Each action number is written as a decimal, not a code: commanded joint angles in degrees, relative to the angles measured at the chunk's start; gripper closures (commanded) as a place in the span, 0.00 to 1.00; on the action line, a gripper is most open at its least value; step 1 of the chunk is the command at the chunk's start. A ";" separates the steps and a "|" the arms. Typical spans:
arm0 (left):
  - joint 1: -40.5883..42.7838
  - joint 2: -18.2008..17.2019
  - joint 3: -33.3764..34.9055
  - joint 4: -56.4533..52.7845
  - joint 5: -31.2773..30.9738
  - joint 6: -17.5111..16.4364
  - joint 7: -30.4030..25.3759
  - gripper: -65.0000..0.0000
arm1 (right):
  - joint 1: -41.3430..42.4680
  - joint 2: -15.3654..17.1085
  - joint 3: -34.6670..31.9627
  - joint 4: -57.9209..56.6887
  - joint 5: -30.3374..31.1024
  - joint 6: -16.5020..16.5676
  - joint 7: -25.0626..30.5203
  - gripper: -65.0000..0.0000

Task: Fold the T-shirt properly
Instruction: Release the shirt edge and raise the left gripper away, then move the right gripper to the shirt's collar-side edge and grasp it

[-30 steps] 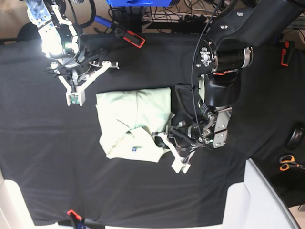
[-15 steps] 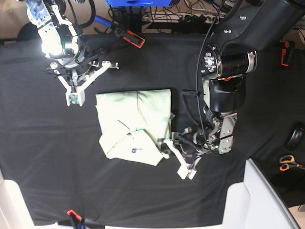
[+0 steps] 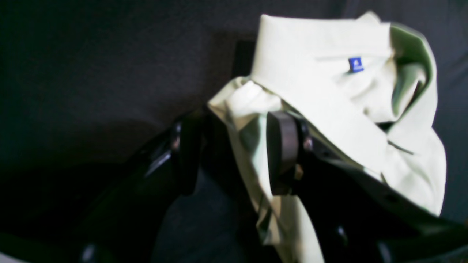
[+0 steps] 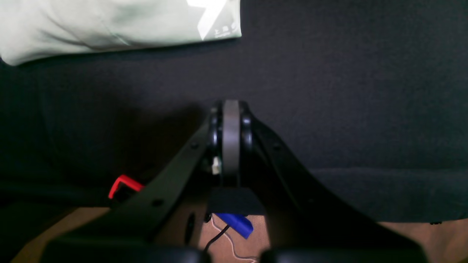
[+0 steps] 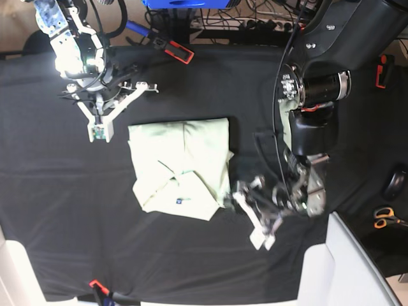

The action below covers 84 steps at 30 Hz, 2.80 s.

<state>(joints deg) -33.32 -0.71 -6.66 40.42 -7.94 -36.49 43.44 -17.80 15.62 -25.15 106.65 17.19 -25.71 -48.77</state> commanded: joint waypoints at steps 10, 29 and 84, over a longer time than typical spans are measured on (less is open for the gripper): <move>5.58 1.46 0.28 34.78 -15.40 2.69 18.93 0.59 | 0.44 0.25 0.14 1.00 -0.36 0.00 0.99 1.00; 30.55 -6.10 0.11 44.19 -14.96 7.96 9.44 1.00 | 6.95 2.19 0.66 1.00 -0.44 3.34 2.22 1.00; 51.30 -4.61 -23.01 50.34 -14.96 8.05 5.83 1.00 | 44.57 -21.20 68.27 -54.30 -0.09 53.19 -10.52 0.40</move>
<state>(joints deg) 18.13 -4.47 -29.36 89.93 -22.39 -28.45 50.06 24.71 -5.56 43.18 51.53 15.62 26.92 -60.07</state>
